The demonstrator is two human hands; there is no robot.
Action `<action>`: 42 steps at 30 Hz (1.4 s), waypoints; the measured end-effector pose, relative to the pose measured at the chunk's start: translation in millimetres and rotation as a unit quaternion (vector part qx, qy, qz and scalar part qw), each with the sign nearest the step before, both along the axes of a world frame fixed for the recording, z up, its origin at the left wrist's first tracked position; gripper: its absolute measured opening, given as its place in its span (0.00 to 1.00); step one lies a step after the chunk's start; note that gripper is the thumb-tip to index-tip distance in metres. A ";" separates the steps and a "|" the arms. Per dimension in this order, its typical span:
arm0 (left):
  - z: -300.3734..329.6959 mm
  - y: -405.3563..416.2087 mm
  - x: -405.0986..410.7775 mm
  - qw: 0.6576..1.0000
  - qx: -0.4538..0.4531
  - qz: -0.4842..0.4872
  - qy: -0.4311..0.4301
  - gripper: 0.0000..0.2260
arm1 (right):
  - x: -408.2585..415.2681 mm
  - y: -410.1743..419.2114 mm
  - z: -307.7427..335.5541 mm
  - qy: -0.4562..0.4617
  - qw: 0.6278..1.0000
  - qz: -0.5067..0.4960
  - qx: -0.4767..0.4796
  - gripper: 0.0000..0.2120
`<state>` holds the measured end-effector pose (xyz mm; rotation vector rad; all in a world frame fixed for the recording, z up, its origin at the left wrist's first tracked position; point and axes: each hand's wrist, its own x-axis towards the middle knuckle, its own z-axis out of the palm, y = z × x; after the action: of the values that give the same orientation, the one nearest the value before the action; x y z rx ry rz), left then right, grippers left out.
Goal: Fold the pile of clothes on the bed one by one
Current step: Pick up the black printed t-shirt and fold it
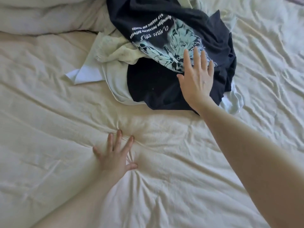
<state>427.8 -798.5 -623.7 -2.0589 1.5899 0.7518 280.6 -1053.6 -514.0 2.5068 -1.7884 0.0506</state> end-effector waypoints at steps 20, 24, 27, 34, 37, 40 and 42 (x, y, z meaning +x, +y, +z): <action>86.1 60.3 -1.1 0.929 -0.124 0.185 0.297 0.37 | -59.4 212.1 96.1 -0.204 0.968 0.040 0.139 0.05; 146.6 126.4 -45.8 0.877 -0.296 0.206 0.319 0.40 | -85.4 271.1 113.4 -0.259 0.941 -0.031 0.213 0.06; 194.3 142.3 -72.1 0.876 -0.325 0.096 0.342 0.41 | -94.3 298.6 137.4 -0.343 0.885 -0.109 0.296 0.06; 288.5 134.9 -117.3 0.836 -0.319 0.182 0.407 0.27 | -104.5 305.7 228.1 -0.445 0.804 -0.185 0.349 0.13; 321.3 156.3 -129.0 0.782 -0.357 0.242 0.449 0.24 | -119.0 306.0 271.3 -0.493 0.764 -0.206 0.363 0.14; 341.4 200.2 -146.6 0.758 -0.315 0.288 0.494 0.21 | -134.2 312.0 314.2 -0.529 0.738 -0.206 0.364 0.08; 349.8 226.0 -158.1 0.777 -0.279 0.287 0.486 0.16 | -142.9 321.2 336.8 -0.557 0.719 -0.204 0.362 0.06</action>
<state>269.7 -572.5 -273.9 -2.8844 1.7791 2.0413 137.7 -732.5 -177.2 2.5636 -3.3197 1.3593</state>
